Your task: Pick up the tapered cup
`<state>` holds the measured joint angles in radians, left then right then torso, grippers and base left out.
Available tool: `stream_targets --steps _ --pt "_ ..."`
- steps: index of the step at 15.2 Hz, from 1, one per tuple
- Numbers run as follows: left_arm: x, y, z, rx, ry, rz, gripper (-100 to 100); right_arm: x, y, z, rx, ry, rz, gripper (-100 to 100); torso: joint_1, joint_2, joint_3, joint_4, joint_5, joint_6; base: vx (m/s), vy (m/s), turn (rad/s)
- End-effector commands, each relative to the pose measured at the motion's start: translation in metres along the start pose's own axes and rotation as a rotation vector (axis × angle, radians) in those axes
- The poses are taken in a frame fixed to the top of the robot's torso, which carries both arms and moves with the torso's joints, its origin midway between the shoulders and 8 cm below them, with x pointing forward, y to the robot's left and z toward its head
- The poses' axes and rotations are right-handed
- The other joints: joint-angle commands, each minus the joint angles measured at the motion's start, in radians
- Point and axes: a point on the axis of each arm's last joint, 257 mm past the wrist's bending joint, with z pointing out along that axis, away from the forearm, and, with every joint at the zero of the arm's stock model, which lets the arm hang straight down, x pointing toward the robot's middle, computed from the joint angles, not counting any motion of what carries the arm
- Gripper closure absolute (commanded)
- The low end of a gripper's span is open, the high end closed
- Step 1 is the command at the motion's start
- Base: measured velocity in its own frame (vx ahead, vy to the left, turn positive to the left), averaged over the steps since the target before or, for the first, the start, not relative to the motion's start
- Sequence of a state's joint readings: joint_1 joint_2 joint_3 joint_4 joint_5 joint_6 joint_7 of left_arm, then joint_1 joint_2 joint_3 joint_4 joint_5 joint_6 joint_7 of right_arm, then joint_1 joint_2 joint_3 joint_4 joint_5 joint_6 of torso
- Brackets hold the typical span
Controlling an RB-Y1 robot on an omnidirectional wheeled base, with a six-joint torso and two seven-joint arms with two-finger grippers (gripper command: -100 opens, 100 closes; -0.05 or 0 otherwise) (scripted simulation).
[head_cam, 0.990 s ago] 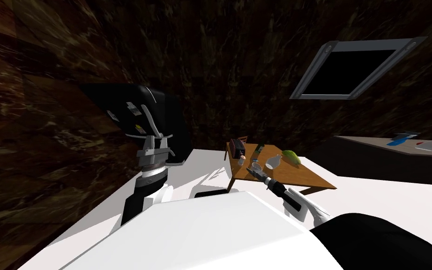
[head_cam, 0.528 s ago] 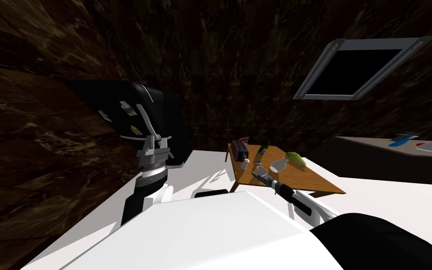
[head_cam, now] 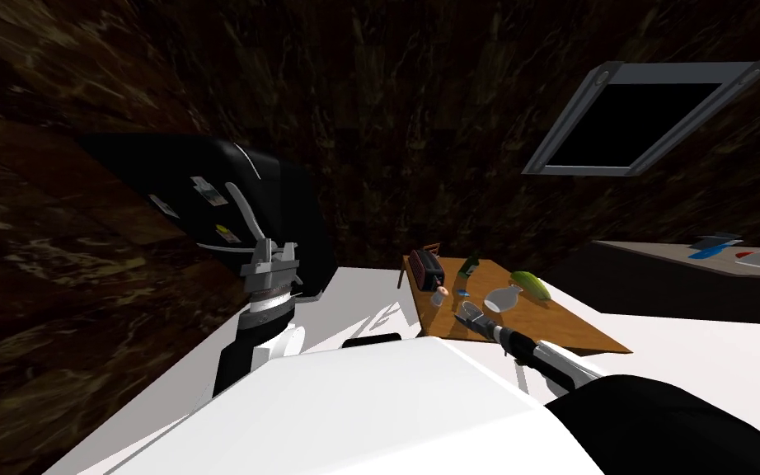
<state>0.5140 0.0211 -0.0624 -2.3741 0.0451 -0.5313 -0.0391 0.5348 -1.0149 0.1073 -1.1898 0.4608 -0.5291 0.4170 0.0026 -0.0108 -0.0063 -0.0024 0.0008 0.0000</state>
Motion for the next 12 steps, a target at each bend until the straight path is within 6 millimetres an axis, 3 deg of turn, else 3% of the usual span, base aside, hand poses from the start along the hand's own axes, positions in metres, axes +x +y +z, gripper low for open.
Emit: stream_targets --steps 1,2,4,5,7,9,12 --pt "0.000 0.000 0.000 0.000 0.000 0.000 0 0.012 -0.009 -0.007 0.010 0.028 -0.014 -100 0.000 0.000 0.000 0.000 0.000 0.000 0.112 0.027 -0.018" --pt "0.000 0.000 0.000 0.000 0.000 0.000 0 0.028 -0.015 -0.015 0.006 0.077 -0.063 -100 -0.001 0.001 0.000 0.000 0.000 0.000 0.140 0.035 -0.039" --pt "0.000 0.000 0.000 0.000 0.000 0.000 0 0.035 -0.021 -0.019 0.019 0.092 -0.059 -100 0.000 -0.001 0.000 0.000 0.000 0.000 0.139 0.045 -0.026" --pt "0.000 0.000 0.000 0.000 0.000 0.000 0 0.053 -0.029 -0.030 0.018 0.148 -0.102 -100 0.000 0.000 0.000 0.000 0.000 0.000 0.154 0.041 -0.016" --pt "0.000 0.000 0.000 0.000 0.000 0.000 0 0.071 -0.035 -0.042 0.012 0.201 -0.142 -100 0.000 -0.001 -0.001 0.000 0.000 0.000 0.183 0.058 -0.043" --pt "0.000 0.000 0.000 0.000 0.000 0.000 0 0.078 -0.041 -0.047 0.027 0.218 -0.137 -100 0.001 -0.003 -0.002 -0.001 0.000 0.000 0.155 0.046 -0.027" --pt "0.000 0.000 0.000 0.000 0.000 0.000 0 0.117 -0.055 -0.076 0.018 0.334 -0.204 -100 0.000 -0.001 -0.001 0.000 0.000 0.000 0.153 0.049 -0.030"
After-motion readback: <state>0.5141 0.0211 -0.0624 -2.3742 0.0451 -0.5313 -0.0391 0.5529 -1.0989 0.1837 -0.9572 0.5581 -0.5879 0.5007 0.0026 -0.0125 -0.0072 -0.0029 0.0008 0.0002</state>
